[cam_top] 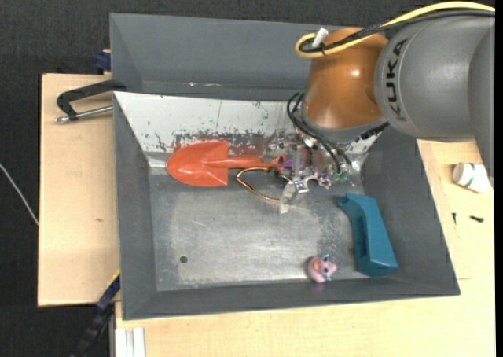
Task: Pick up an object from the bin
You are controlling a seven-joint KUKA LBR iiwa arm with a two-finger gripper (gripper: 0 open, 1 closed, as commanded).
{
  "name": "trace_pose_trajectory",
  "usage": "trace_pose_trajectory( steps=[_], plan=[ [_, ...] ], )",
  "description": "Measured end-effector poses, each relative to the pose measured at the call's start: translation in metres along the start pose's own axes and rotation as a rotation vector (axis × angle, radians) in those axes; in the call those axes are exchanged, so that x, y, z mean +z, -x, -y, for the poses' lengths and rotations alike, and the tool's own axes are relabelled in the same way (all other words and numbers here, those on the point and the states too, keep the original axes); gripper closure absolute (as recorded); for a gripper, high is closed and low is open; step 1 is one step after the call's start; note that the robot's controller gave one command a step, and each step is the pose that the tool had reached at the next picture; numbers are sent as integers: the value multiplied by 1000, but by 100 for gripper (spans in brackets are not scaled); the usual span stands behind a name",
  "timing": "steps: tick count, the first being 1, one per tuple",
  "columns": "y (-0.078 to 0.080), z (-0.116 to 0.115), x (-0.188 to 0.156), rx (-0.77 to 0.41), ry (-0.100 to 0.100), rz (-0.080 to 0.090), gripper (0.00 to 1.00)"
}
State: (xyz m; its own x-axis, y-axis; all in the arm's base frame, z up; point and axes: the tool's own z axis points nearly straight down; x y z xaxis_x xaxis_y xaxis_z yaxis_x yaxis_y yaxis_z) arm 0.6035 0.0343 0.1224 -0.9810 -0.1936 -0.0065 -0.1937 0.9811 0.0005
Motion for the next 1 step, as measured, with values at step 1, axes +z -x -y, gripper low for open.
trace_pose_trajectory(
  steps=[1],
  plan=[
    [0, -4, 50, -121, 1, -5, 0]
  ],
)
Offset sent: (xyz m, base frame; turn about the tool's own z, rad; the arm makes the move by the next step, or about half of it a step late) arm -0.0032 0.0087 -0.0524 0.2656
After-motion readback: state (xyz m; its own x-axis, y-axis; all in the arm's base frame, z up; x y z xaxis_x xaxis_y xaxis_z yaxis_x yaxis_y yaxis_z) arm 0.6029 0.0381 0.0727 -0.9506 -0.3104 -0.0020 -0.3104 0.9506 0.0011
